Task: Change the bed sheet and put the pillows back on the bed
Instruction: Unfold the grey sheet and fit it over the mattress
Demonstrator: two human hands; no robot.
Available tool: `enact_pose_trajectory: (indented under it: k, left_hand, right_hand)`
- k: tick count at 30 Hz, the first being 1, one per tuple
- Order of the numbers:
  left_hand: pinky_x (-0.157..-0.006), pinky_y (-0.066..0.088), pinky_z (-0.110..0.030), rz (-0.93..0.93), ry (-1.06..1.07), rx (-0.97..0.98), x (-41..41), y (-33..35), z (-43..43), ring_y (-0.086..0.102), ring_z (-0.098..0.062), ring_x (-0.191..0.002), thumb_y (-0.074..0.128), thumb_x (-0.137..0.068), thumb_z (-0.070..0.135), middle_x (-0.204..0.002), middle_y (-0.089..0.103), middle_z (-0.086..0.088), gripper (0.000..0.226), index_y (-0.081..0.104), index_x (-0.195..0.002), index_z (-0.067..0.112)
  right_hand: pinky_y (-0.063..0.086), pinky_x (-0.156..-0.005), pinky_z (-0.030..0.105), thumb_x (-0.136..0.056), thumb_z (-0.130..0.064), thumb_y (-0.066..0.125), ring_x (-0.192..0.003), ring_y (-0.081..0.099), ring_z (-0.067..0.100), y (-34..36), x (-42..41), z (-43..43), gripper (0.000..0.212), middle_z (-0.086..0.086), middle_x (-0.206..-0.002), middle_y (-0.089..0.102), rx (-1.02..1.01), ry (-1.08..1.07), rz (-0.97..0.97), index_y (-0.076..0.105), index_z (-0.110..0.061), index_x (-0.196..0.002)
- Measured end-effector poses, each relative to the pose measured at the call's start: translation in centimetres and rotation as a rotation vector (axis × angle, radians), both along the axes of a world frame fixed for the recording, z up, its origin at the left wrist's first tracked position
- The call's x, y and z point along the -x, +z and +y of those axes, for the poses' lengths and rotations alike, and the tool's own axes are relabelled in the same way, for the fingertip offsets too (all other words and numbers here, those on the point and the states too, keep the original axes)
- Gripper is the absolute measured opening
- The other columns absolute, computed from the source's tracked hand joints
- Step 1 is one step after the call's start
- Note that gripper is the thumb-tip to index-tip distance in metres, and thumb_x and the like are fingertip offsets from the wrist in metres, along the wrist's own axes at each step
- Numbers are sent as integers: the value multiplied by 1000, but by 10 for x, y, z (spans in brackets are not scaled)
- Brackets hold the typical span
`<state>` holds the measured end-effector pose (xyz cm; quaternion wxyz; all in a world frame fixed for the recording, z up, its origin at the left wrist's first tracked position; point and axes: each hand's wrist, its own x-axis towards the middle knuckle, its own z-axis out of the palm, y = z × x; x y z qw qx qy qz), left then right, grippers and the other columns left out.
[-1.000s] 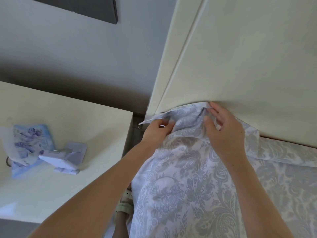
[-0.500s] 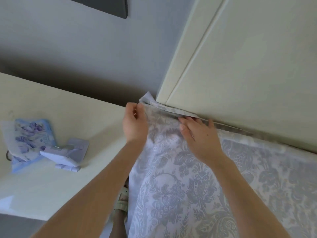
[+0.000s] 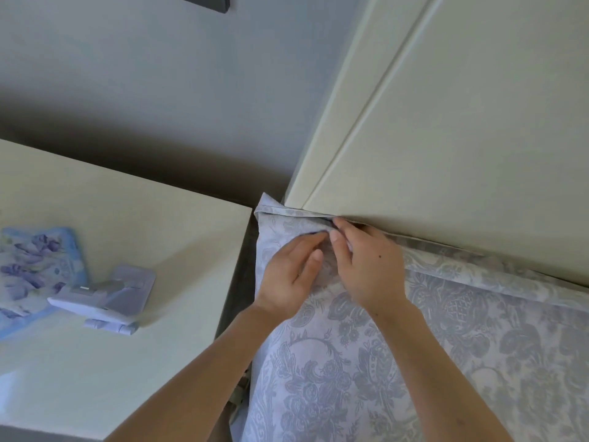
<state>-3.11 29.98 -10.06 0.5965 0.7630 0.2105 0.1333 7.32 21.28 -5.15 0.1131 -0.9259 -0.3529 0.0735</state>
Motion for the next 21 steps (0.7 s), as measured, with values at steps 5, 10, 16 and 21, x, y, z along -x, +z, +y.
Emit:
enact_pose_trajectory:
  k: [5, 10, 16, 21]
  left_hand:
    - [-111, 32, -42, 131, 12, 116, -15, -30, 4, 42, -9, -130, 28, -92, 57, -135, 53, 11, 57, 53, -133, 26]
    - [-112, 29, -45, 330, 101, 488, -33, -48, 6, 45, -16, -129, 31, -75, 85, -133, 56, 6, 70, 62, -117, 40]
    - [-114, 20, -46, 511, 122, 592, -47, -53, 14, 37, -19, -134, 4, -54, 100, -132, 55, 9, 98, 62, -114, 47]
    - [-113, 21, -49, 542, 117, 552, -56, -56, 10, 35, -20, -136, -3, -51, 100, -136, 51, 9, 112, 52, -128, 40]
  right_hand:
    - [34, -100, 36, -85, -60, 5, -118, 52, 18, -25, -7, -7, 70, -2, -120, 63, 88, -7, 182, 53, -32, -129]
    - [29, -101, 36, -78, -62, -6, -121, 46, 17, -30, -8, -5, 80, -3, -122, 61, 173, -16, 258, 52, -36, -126]
    - [41, -76, 31, -102, -42, 20, -94, 62, 25, -16, -16, -2, 50, 2, -88, 69, 79, -50, 225, 67, -26, -93]
    - [44, -85, 35, -93, -46, 14, -96, 61, 18, -18, -8, -8, 58, -6, -94, 70, -52, 16, 170, 67, -24, -99]
